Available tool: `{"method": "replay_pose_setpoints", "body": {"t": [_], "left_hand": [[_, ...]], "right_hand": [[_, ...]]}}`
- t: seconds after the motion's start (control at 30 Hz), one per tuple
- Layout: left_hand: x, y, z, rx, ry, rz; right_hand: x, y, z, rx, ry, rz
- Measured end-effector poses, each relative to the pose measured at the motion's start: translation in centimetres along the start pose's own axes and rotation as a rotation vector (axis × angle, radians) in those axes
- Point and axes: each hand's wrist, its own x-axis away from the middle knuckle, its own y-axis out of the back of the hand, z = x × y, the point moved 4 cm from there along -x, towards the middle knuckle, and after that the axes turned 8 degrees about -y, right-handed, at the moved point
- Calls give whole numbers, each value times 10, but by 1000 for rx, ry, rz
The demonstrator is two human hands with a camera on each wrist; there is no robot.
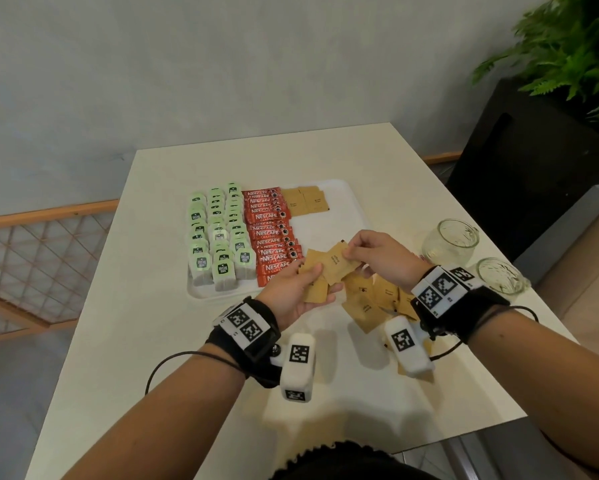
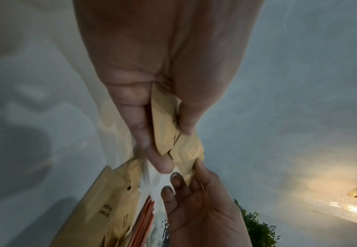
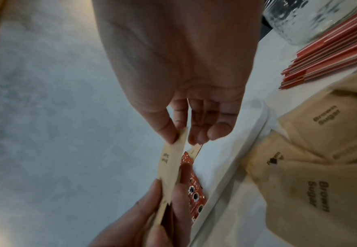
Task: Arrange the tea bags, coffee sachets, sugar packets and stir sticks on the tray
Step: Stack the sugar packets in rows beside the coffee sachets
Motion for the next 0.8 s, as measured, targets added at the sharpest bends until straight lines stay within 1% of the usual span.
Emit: {"method": "replay_pose_setpoints", "body": {"t": [0.07,0.17,0.27,0.37,0.4,0.47,0.53,0.63,0.73,0.8], "left_hand": [[-5,5,-5,-93,-37,-43],[-14,11,-15,-321,-78,-76],[-25,15,-24,-498,-92,-82],[-35,16,-34,-551,-110,-84],[-39,16,-37,-552,-110,-91],[-46,19,-44,-546,-118,-112],[-53,24,-52,-561,-148,-136],[-66,41,-70,-560,-212,-212],[-76,61,-88,-487,-258,-336],[-82,70,-98,-432,-285,-389]], "right_hand": [[-4,1,0,40,-14,45],[-9,3,3,127,5,81],[-16,3,15,342,151,36],[-27,0,31,635,272,-33],[-32,0,35,710,286,-42],[-45,0,41,774,273,-27],[-57,1,42,757,251,-7],[-81,7,41,578,195,-40],[-107,10,28,372,69,-128],[-125,6,18,306,-33,-157]]}}
